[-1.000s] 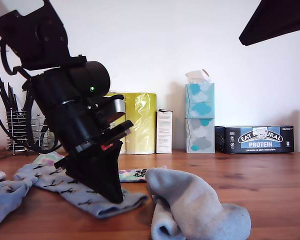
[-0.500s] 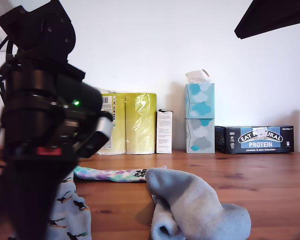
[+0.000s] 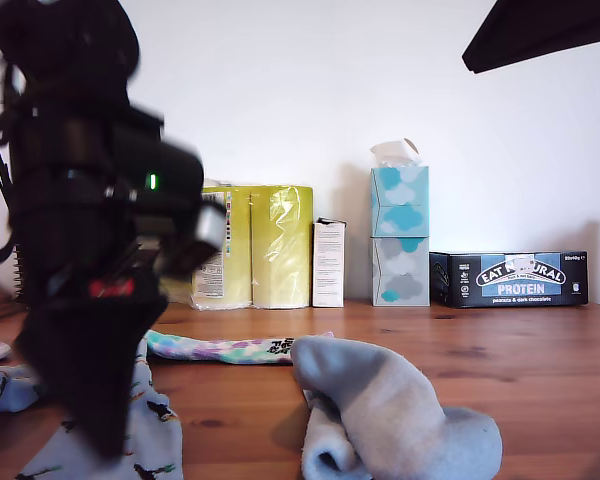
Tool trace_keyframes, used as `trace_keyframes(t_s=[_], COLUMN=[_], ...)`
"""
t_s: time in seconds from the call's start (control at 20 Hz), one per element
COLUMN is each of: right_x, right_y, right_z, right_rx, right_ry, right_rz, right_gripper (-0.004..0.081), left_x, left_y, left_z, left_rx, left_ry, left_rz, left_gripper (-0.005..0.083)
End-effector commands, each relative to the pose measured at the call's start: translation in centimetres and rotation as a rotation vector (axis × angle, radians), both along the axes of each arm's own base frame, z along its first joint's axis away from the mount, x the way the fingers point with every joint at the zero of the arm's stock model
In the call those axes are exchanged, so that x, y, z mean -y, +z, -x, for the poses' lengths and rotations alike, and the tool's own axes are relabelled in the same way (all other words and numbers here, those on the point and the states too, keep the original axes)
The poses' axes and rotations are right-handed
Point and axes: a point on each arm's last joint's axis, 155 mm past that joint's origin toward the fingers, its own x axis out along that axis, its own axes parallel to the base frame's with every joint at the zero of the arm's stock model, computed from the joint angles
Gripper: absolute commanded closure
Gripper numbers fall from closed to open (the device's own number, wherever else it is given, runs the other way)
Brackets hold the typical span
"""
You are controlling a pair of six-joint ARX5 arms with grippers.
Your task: Pair up the socks based on colour and pattern, by placing each sock on top of its pair
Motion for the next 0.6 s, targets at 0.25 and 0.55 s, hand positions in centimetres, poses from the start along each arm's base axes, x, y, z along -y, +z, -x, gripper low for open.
trace_keyframes(t_s=[0.25, 0.55], right_x=[0.2, 0.9], right_y=[-1.0, -1.6], right_z=[0.1, 2.1], right_rx=[-0.012, -0.119], right_ry=[0.0, 0.027], right_rz=[0.021, 0.039], right_gripper=[0.0782, 0.0782], left_x=[-3.1, -4.8], left_y=[4.2, 0.9], left_z=[-8.7, -10.8], left_rx=[0.363, 0.382], left_ry=[0.196, 0.221], left_rz=[-0.04, -0.142], left_gripper=[0.0793, 0.0793])
